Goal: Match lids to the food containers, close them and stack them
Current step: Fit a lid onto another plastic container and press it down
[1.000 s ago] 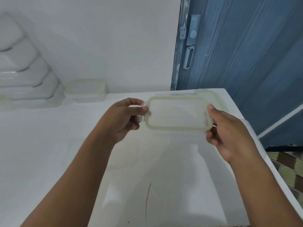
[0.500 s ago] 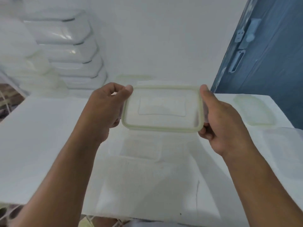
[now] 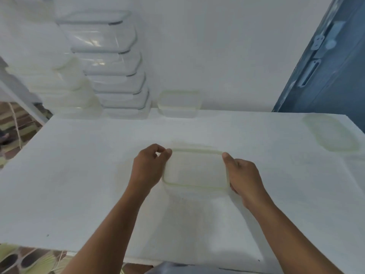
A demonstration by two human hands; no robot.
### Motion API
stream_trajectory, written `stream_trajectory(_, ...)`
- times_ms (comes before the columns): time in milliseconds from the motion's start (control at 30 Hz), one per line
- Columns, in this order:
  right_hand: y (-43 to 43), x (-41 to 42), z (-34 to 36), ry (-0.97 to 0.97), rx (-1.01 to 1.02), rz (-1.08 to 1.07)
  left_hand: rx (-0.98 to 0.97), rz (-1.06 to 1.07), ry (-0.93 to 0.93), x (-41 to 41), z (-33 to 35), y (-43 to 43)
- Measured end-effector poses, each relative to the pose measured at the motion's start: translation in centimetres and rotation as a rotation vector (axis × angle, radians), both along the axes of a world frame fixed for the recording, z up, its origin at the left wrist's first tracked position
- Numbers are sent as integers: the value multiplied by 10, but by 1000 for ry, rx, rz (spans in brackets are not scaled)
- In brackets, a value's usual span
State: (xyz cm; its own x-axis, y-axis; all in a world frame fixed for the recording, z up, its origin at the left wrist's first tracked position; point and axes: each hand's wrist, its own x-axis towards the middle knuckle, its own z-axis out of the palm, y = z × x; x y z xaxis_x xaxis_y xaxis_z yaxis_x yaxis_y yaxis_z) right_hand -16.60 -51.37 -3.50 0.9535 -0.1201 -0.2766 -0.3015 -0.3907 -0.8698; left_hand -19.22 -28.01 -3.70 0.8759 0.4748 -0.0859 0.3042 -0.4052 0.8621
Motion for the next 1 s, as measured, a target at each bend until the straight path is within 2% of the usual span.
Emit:
stream_trajectory(100, 2, -3, -8, -10, 13, -30, -1, -22, 39, -1, -5, 1)
stream_trajectory(200, 1, -4, -16, -40, 34, -48, -108, -37, 20, 0, -8, 2)
stream_trajectory(367, 0, -8, -14, -92, 107, 9, -142, -108, 32, 1, -7, 2)
stream_trajectory(567, -8, -10, -3, 43, 208, 99, -267, -214, 108, -7, -7, -8)
stream_trajectory(700, -13, -11, -2, 147, 288, 116, -414, -202, 44, -19, -9, -13)
stream_trajectory(833, -7, -19, -13, 194, 416, -66, -489, -166, -17, -28, -15, -25)
stream_trajectory(1000, -3, -21, -23, 160, 411, -144, -548, -90, -44, -28, -20, -31)
